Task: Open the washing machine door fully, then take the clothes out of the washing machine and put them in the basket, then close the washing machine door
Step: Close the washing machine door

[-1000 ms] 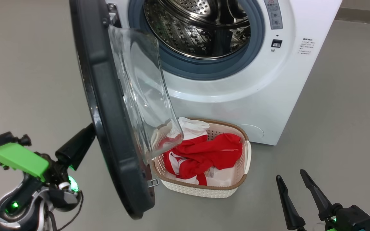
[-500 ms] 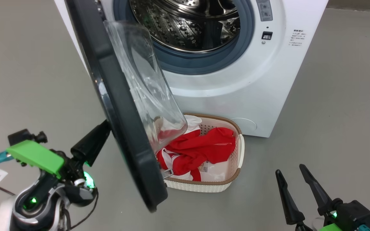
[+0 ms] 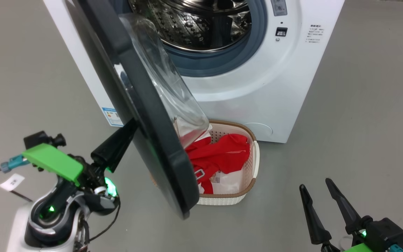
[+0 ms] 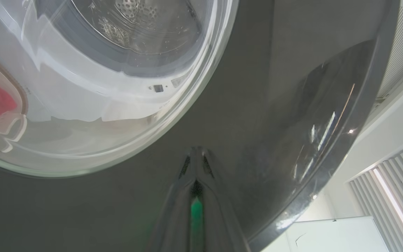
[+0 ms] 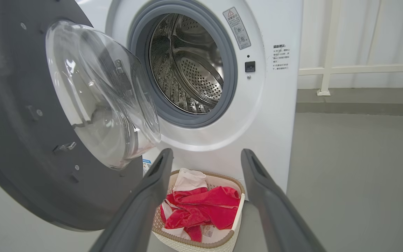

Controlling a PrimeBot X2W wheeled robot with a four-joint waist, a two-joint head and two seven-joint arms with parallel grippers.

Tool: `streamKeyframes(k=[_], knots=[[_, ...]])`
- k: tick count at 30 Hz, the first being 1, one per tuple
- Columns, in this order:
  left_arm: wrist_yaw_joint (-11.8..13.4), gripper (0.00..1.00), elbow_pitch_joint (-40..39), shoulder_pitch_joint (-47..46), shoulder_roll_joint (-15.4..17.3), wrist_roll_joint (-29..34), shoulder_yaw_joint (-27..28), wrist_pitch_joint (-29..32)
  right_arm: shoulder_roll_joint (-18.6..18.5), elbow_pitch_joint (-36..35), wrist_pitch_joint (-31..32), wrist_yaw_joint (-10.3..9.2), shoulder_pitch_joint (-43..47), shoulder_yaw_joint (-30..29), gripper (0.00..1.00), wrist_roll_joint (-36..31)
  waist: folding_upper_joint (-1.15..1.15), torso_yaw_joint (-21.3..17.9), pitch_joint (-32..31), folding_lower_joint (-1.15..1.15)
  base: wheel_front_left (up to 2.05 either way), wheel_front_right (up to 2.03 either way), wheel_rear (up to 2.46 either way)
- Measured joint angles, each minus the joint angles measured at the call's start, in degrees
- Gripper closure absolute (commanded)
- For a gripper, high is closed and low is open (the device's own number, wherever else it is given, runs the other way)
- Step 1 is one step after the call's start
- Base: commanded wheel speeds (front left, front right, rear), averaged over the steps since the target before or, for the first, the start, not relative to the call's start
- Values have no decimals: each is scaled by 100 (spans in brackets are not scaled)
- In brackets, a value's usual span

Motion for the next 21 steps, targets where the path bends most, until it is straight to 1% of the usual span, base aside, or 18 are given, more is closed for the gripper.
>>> streamKeyframes(k=[2, 5, 18, 21], knots=[[-2, 100, 23, -35, 0, -29, -35, -27, -1, 2, -1, 0, -18, 2, 0, 0, 0, -15, 14, 0, 0, 0, 0], [-77, 100, 141, -165, -1, -85, -119, -138, -1, 4, -1, 0, -133, 10, 0, 0, 0, -74, 56, 0, 0, 0, 0], [-405, 100, 548, -648, -1, -230, -491, -493, -3, 7, -1, 0, -207, 18, 0, -1, 0, -421, 240, 0, 0, 0, 0], [-527, 100, 635, -773, -3, -229, -532, -557, -3, 5, -1, 0, -233, 20, 0, 0, 0, -502, 297, 0, 0, 0, 0]])
